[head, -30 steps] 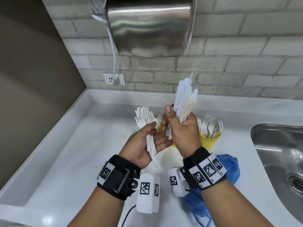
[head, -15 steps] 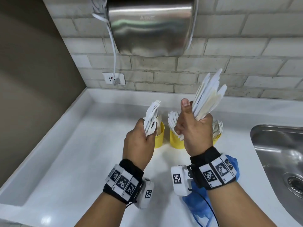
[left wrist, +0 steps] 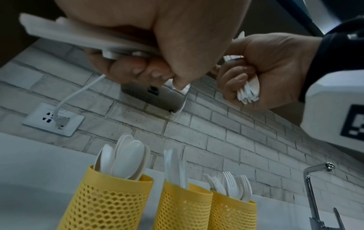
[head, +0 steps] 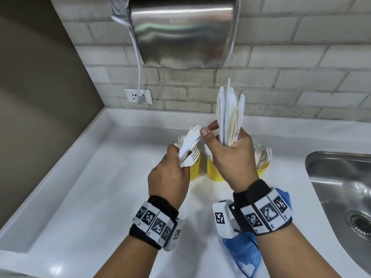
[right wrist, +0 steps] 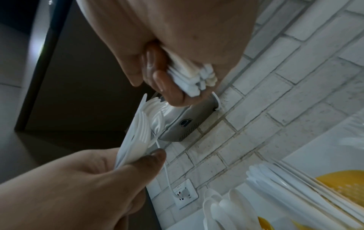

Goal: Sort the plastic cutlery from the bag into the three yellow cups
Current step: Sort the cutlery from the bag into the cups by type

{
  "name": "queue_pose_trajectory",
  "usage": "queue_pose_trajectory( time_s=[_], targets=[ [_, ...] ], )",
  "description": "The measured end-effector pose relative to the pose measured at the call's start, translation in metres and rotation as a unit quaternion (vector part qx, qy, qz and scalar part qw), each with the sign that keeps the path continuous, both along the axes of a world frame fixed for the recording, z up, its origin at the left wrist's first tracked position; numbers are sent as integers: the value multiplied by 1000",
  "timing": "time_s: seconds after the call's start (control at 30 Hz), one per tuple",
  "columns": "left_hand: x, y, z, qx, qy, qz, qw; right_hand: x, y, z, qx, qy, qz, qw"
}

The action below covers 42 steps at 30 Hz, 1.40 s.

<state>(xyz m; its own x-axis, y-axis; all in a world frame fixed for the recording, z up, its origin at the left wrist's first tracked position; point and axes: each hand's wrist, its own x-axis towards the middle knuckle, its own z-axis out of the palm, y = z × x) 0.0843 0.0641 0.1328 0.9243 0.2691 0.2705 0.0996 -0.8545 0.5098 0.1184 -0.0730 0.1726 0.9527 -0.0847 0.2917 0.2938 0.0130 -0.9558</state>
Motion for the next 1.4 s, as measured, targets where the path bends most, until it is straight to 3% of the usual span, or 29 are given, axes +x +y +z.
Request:
queue_pose_trajectory(
  time_s=[0.43,0.63,0.87,1.07,1.27,1.4],
  targets=[
    [4,4,-9,-6,-13,-23,1000,5,13,0,-106,26,14,994],
    [10,-1,-7,7,-21,-35,999,9,4,4,-30,67,-37,997],
    [13,-11,-1,0,-23,-45,999,5,-10,6,-79,59,-13,995],
    [12,-15,6,-4,-28,-57,998,5,-12,9,19,63,-63,996],
    [10,-15,6,-14,-42,-58,997,2,-9,6,-133,-49,-142,980],
    [5,-15,8,-18,-48,-66,996,2,-8,4,-161,-72,-147,973]
  ],
)
